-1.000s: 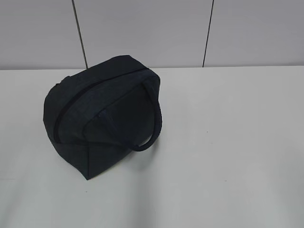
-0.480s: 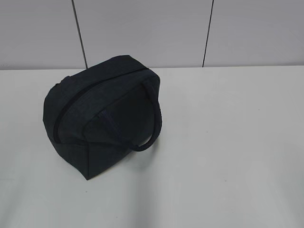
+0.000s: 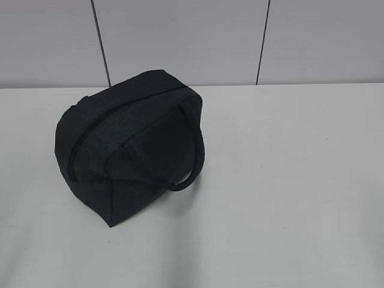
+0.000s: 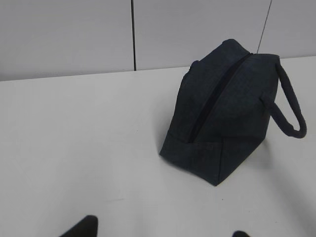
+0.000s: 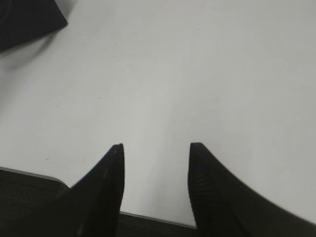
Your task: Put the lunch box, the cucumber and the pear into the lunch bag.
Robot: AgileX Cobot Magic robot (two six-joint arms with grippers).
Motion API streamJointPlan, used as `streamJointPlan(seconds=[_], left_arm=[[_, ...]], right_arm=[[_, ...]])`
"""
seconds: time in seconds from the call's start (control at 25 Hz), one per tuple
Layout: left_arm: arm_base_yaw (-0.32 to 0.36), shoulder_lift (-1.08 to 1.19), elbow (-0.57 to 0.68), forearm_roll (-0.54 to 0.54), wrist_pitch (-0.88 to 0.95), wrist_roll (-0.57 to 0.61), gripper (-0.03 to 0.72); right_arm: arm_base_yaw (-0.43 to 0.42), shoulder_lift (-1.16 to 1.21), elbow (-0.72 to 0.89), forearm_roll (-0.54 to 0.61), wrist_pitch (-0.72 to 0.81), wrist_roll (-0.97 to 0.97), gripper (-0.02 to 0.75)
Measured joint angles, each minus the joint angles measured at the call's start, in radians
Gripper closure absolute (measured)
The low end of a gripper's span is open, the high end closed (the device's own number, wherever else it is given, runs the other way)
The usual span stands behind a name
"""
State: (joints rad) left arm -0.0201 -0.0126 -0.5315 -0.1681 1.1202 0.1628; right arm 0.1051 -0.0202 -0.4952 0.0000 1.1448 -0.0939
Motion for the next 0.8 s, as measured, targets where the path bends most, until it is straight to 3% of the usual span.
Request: streamJointPlan(seconds=[0.8], left_arm=[[-0.006,-0.001,0.0,0.0,0.0,0.0,0.221]], right_arm=[[-0.004,0.0,0.0,0.0,0.0,0.002,0.401]])
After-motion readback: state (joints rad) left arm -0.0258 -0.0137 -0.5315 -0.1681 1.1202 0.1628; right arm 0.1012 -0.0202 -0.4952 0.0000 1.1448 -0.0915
